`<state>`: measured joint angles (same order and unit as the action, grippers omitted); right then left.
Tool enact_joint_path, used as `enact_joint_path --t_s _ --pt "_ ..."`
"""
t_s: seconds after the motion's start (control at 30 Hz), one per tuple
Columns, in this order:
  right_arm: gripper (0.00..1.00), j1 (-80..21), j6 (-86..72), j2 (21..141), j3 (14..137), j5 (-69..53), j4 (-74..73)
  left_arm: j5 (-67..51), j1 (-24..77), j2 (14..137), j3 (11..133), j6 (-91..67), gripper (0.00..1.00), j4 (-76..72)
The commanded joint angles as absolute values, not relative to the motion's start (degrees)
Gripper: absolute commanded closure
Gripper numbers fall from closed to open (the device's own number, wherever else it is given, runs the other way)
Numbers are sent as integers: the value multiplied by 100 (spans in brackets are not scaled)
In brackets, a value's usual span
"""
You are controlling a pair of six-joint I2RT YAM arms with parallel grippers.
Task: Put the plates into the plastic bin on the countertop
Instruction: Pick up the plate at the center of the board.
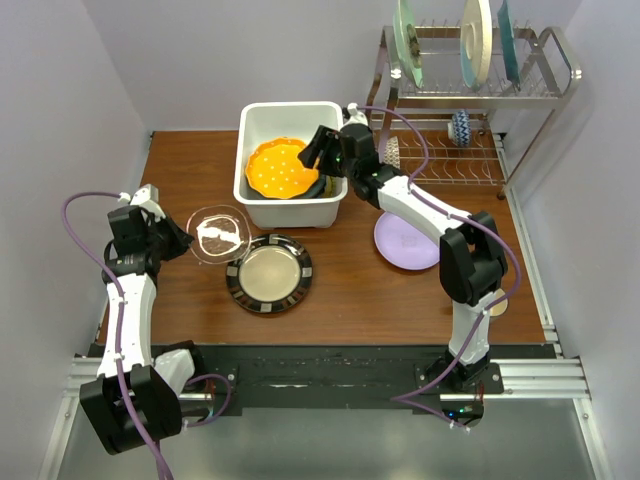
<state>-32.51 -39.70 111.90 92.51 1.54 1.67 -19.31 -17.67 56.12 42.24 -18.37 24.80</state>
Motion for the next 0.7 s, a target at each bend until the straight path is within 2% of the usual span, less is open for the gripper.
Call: enact_joint_path --t_s 0.0,0.33,0.67 --pt "34 -3296 -3849 10670 9159 -526 316 -2039 -1837 5555 4166 -1758 100 2215" --pt "34 -3384 -3911 9520 8096 -1502 316 -2048 -1828 5528 4157 -1767 100 2224" --pt "34 -3919 -3419 8605 7050 -1591 -545 -2021 -1828 5476 4175 -1775 100 2241"
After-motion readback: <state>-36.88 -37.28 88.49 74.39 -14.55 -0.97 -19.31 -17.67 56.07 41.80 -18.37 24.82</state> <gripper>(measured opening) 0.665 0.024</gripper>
